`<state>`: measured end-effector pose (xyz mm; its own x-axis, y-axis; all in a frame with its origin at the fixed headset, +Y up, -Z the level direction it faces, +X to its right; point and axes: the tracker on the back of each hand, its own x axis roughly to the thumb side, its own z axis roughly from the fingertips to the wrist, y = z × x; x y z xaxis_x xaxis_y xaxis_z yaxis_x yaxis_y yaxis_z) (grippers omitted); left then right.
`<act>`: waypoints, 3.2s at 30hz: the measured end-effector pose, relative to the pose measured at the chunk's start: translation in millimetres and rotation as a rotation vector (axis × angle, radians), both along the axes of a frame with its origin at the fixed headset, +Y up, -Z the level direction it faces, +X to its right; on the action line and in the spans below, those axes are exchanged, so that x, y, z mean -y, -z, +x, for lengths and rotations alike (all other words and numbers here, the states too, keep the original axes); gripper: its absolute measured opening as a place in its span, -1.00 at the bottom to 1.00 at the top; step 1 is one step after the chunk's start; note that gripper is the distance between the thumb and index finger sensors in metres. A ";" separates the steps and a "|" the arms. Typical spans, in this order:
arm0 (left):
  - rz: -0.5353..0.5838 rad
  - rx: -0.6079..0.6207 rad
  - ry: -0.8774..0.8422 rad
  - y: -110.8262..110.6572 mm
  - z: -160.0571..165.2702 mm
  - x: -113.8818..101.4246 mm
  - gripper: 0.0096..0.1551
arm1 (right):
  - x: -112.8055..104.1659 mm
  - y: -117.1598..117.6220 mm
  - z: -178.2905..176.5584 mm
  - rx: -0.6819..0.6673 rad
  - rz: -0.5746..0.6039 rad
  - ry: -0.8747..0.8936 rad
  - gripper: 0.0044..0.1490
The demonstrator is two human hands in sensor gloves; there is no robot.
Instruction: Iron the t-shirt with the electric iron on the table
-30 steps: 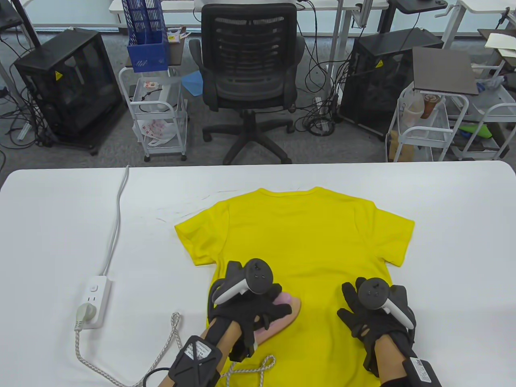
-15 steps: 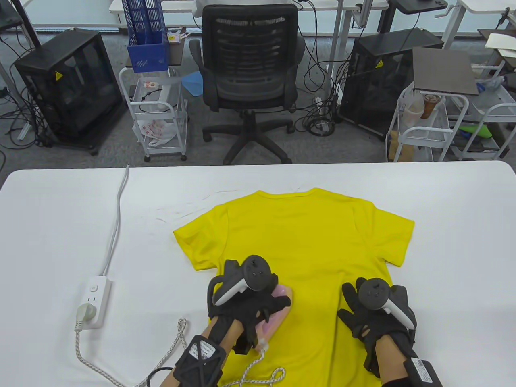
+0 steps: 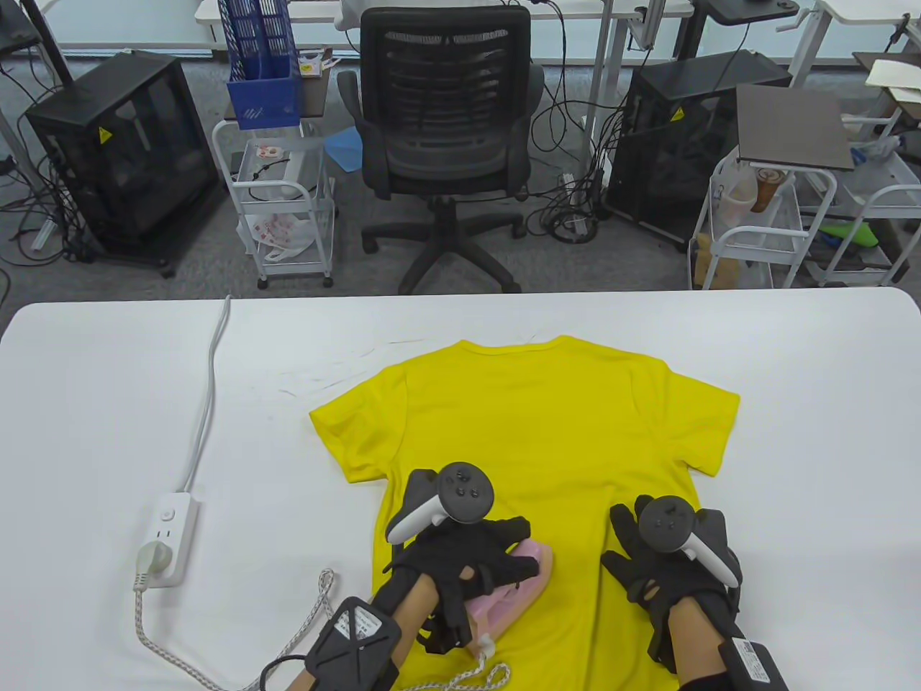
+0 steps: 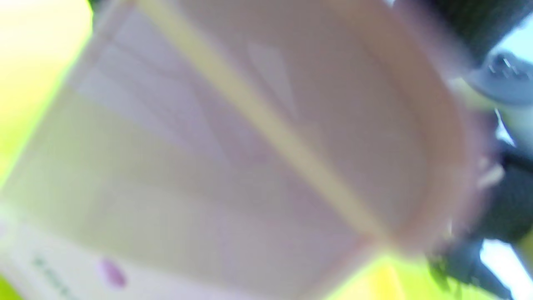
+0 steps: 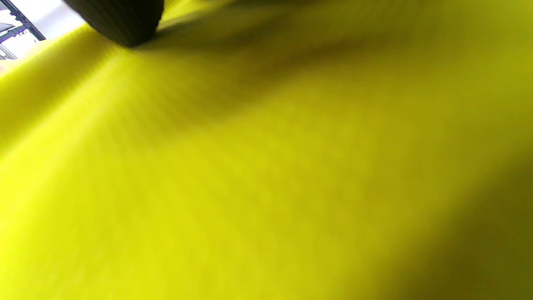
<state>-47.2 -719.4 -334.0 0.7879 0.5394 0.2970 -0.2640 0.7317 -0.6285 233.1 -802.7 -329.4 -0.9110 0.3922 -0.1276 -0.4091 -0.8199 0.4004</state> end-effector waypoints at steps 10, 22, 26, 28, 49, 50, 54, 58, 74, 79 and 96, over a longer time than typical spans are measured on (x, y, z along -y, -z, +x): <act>0.178 -0.212 0.086 22.6 -38.9 -12.4 -0.05 | -0.2 -0.2 0.0 -0.003 0.000 -0.002 -0.07; -0.184 -0.240 -0.125 38.7 -70.7 15.7 -0.04 | -0.4 -0.2 -0.9 0.000 -0.003 -0.004 -0.07; -0.251 -0.085 -0.177 21.9 -27.9 22.1 -0.07 | -0.5 -0.4 -0.7 0.001 -0.003 -0.004 -0.07; -0.236 -0.002 -0.162 11.0 -8.1 18.6 -0.09 | -0.6 -0.4 -0.8 0.001 -0.003 -0.004 -0.07; 0.164 -0.155 0.245 46.9 16.7 -3.1 -0.12 | -0.4 0.7 -1.7 -0.013 -0.009 0.010 -0.06; 0.185 -0.097 0.221 38.9 21.5 -2.6 -0.13 | -0.4 0.8 -1.6 -0.016 -0.009 0.008 -0.05; 0.127 0.210 0.138 1.1 43.6 0.0 -0.14 | -0.6 1.1 -1.0 -0.021 -0.011 0.012 -0.05; 0.230 0.256 0.134 -14.8 54.0 -3.3 -0.18 | -0.4 1.0 -0.1 -0.024 -0.009 0.018 -0.06; 0.172 -0.344 0.133 51.7 -56.2 -2.2 -0.14 | -1.7 2.1 7.1 -0.010 -0.009 0.014 -0.01; 0.025 -0.043 0.017 25.8 -10.1 5.8 -0.15 | -1.4 2.3 6.8 -0.002 -0.007 0.016 0.01; 0.221 -0.550 0.179 63.0 -102.1 -5.3 -0.18 | -0.4 0.9 7.7 0.001 0.003 0.018 0.01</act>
<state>-149.2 -714.0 -397.0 0.9300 0.3568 -0.0882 -0.3672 0.8920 -0.2635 240.9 -802.3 -330.2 -0.9038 0.4087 -0.1273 -0.4240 -0.8136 0.3979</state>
